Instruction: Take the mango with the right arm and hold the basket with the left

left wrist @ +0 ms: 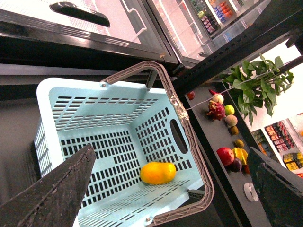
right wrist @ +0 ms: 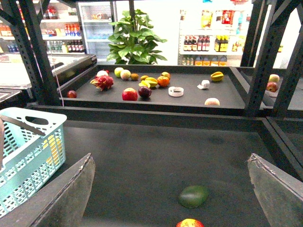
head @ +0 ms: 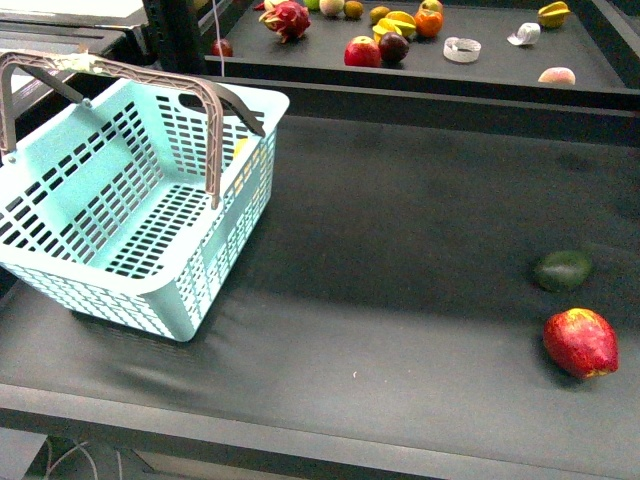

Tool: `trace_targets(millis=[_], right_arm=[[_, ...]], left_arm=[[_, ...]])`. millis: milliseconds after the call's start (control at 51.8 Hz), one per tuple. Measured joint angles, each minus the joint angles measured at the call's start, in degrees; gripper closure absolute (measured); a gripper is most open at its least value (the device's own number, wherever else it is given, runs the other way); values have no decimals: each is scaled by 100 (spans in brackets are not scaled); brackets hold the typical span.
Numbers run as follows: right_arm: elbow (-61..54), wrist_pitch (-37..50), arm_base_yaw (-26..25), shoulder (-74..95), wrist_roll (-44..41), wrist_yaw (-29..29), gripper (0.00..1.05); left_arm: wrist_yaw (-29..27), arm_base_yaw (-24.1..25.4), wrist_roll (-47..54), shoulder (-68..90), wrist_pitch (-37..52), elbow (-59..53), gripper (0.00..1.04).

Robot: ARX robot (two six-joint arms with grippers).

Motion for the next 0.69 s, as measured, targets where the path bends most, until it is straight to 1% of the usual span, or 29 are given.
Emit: trace_targets(millis=[174, 193, 212, 251, 270, 309, 328, 347, 386, 424, 502, 579, 598, 694], right_arm=[[0, 0, 0, 0, 0, 0, 8], [0, 0, 0, 0, 0, 0, 8], [0, 0, 0, 0, 0, -2, 8], [0, 0, 0, 2, 0, -2, 8], [0, 0, 0, 2, 0, -2, 8], [0, 0, 0, 0, 0, 0, 8], [0, 0, 0, 0, 0, 2, 8], [0, 0, 0, 2, 0, 4, 8], [0, 0, 0, 2, 0, 2, 8], [0, 0, 0, 2, 0, 0, 8], [0, 0, 0, 0, 0, -4, 8], [0, 0, 0, 2, 0, 0, 8], [0, 0, 0, 0, 0, -2, 8], [0, 0, 0, 0, 0, 0, 8]], left_arm=[[-2, 0, 39, 0, 0, -11, 8], [101, 11, 96, 15, 57, -31, 9], [468, 83, 382, 83, 376, -127, 11], [1462, 256, 1198, 210, 1318, -420, 19], [1698, 295, 1307, 234, 1537, -503, 20], [2538, 433, 2302, 264, 2269, -844, 28], [2861, 490, 2743, 249, 2544, -990, 31], [3060, 542, 3069, 201, 2761, -1108, 35], [3530, 629, 3866, 26, 2953, -1257, 42], [3751, 699, 4581, -201, 2959, -1362, 49], [3915, 826, 5272, -599, 2859, -1576, 64], [4013, 953, 5613, -935, 2656, -1762, 78], [4028, 968, 5643, -979, 2627, -1784, 80], [4155, 1095, 5807, -1440, 2328, -1974, 98]])
